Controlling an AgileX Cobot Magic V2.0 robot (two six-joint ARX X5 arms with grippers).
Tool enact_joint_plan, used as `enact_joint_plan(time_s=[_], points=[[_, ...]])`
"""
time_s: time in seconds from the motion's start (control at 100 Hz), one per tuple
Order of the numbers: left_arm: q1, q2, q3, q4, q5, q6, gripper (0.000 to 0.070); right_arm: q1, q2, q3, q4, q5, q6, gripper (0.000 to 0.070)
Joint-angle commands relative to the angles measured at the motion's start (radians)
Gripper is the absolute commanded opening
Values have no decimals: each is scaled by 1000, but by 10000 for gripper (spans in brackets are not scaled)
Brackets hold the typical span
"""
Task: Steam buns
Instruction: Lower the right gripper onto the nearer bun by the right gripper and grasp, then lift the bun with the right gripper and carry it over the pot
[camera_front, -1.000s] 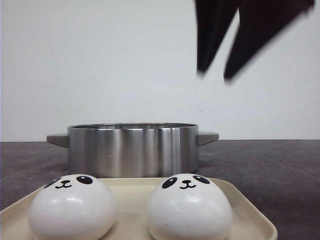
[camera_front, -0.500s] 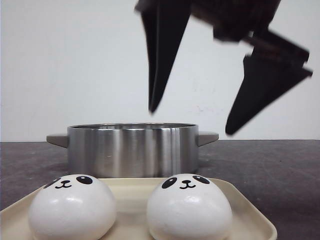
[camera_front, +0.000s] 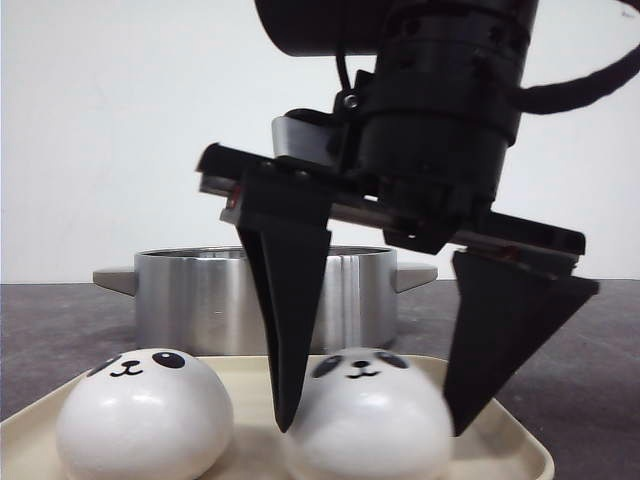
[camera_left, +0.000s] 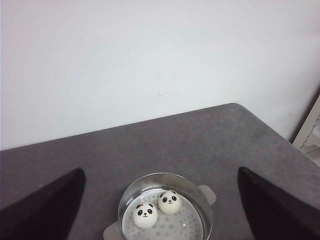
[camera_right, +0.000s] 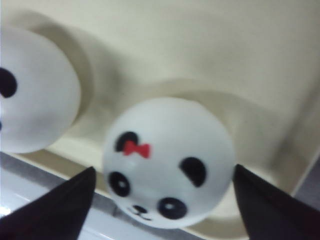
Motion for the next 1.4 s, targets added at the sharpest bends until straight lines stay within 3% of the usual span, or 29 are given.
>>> enact_joint_plan(time_s=[0.0, 0.06, 0.1, 0.14, 0.15, 0.39, 0.57, 0.78, 0.9, 1.01, 1.21, 1.39], points=[[-5, 5, 24, 8, -2, -1, 593, 12, 32, 11, 6, 2, 11, 403], [-5, 3, 24, 8, -2, -1, 593, 11, 35, 11, 8, 3, 11, 308], [-5, 3, 24, 8, -2, -1, 592, 11, 35, 11, 11, 7, 9, 184], [-5, 3, 24, 8, -2, -2, 593, 11, 35, 11, 17, 20, 7, 9], [-5, 3, 24, 8, -2, -2, 592, 11, 35, 11, 19, 24, 7, 0], [-6, 3, 24, 7, 1, -2, 592, 16, -34, 45, 41, 51, -28, 10], [-6, 3, 24, 10, 1, -2, 592, 39, -168, 206, 46, 84, -81, 7], [-6, 8, 24, 19, 1, -2, 592, 5, -187, 465, 25, 223, -235, 6], [-6, 8, 24, 20, 1, -2, 592, -81, -151, 537, 23, 240, -296, 6], [-6, 8, 24, 20, 1, -2, 592, -197, -100, 546, 22, 202, -312, 6], [-6, 8, 24, 19, 1, -2, 592, -360, 53, 546, 23, -30, -296, 6], [-6, 8, 24, 16, 1, -2, 592, -377, 192, 546, -4, -51, -296, 6]])
